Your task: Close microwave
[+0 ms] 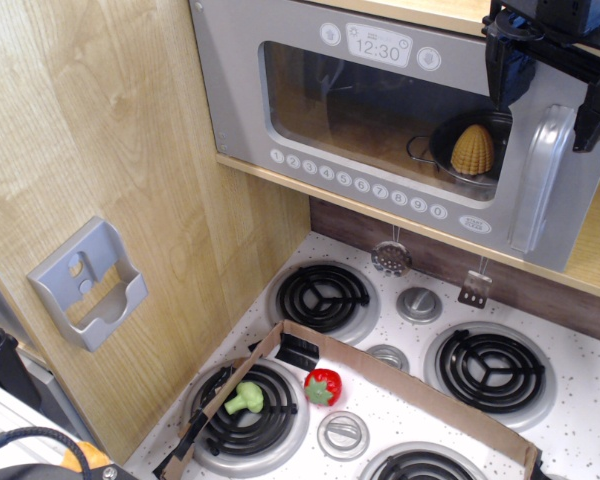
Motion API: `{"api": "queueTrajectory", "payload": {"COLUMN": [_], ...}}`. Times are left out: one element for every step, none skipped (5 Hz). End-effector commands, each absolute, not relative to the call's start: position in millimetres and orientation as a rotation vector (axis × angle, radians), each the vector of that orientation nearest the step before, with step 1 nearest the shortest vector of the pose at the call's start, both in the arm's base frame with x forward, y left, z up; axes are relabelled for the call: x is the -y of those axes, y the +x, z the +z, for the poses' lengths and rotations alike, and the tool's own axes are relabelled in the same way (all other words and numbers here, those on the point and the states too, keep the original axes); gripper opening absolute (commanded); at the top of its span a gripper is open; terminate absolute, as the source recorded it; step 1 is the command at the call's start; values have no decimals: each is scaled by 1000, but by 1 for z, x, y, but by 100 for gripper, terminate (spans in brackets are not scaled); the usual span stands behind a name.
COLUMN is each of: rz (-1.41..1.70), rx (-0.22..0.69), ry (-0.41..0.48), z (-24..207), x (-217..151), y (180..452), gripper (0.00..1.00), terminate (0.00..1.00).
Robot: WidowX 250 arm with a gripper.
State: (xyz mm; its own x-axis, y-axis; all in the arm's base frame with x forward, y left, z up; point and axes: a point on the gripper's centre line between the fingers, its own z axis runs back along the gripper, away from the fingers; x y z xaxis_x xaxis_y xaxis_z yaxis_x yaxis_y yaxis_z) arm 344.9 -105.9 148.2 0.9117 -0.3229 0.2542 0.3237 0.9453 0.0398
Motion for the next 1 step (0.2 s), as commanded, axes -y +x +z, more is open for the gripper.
{"api": "queueTrajectory", "payload": {"rz": [-346], "rx": [333], "ry": [-7], "z": [173], "x": [112], "y": [358], "gripper": [100], "terminate": [100]}}
